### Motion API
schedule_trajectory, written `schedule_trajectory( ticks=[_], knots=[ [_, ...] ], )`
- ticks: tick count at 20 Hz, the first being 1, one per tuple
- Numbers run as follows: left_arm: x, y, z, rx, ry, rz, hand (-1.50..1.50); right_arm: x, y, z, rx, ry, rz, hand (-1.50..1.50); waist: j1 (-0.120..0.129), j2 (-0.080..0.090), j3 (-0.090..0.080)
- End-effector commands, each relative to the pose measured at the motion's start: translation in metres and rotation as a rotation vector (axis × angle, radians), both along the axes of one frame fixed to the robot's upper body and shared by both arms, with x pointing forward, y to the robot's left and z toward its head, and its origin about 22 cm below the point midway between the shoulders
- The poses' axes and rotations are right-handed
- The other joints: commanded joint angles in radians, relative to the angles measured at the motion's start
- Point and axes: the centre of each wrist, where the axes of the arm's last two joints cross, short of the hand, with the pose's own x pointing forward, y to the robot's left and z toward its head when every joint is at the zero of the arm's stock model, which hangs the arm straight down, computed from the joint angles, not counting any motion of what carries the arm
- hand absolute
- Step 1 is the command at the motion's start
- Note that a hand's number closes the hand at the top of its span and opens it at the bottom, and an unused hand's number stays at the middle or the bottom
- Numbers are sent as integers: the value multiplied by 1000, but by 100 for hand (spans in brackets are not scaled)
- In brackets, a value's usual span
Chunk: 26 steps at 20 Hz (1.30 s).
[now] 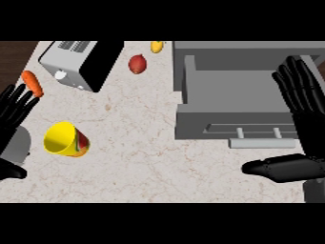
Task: Pick up the cup, place it into the drawer and close the drawer
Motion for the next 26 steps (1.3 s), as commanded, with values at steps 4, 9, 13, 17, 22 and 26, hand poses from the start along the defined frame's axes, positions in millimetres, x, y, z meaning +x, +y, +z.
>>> schedule_trajectory(
  ticks=[4, 9, 13, 17, 22, 26],
  knots=[
    [15, 12, -42, 39, 57, 58, -150, -4, 6, 1, 7, -25, 0, -150, -5, -1, 0],
    [4, 19, -81, 67, 107, 63, -150, 15, -4, 26, -7, -27, -3, -150, -5, 1, -1],
    [1, 37, -88, 88, 112, 93, -150, 7, -14, 27, -13, -19, 9, -150, -12, 2, -1],
    [-8, 21, -119, 102, 122, 95, -150, 16, -3, 20, 9, -37, 0, -150, -15, 5, -2],
    [-9, 21, -130, 87, 105, 137, -150, 19, -6, 13, -1, -51, 6, -150, -25, 11, -4],
    [-18, 29, -132, 83, 86, 130, -150, 14, -11, 18, -5, -29, 19, -150, -33, 11, -5]
  ],
)
